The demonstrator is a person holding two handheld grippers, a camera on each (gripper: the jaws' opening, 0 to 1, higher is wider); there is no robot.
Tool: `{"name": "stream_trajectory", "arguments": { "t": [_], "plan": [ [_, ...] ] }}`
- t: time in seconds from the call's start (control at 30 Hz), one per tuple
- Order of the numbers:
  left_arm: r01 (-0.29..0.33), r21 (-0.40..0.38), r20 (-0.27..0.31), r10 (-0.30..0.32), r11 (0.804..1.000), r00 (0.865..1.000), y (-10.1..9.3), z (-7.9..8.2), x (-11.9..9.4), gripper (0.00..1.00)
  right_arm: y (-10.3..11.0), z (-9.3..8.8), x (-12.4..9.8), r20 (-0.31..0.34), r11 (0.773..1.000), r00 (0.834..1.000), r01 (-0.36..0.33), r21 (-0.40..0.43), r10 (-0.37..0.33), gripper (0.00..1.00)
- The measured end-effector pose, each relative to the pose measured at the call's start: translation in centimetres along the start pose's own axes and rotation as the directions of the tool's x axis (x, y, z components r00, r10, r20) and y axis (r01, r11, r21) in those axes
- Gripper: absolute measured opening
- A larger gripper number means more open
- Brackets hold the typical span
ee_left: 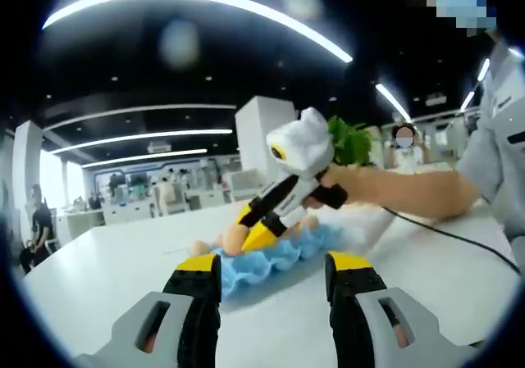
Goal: Pick up the eggs on the table and place them into the egg tray on the table
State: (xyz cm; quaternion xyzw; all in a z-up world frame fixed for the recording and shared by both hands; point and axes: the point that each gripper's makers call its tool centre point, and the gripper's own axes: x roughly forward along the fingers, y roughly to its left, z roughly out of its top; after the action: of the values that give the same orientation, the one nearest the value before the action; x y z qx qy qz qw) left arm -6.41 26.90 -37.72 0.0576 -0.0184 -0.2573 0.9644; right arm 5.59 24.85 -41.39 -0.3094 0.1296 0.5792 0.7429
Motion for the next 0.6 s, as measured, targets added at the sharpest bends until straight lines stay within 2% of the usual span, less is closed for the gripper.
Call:
{"name": "stream_trajectory", "arguments": {
  "t": [0.17, 0.6],
  "plan": [
    [-0.002, 0.005, 0.000, 0.002, 1.000, 1.000, 0.01, 0.03, -0.04, 0.51, -0.06, -0.57, 0.38, -0.017, 1.000, 1.000, 0.004, 0.028, -0.003, 0.27],
    [-0.002, 0.008, 0.002, 0.002, 1.000, 1.000, -0.04, 0.10, 0.01, 0.51, -0.35, -0.65, 0.32, 0.000, 0.998, 1.000, 0.007, 0.061, -0.007, 0.27]
  ]
}}
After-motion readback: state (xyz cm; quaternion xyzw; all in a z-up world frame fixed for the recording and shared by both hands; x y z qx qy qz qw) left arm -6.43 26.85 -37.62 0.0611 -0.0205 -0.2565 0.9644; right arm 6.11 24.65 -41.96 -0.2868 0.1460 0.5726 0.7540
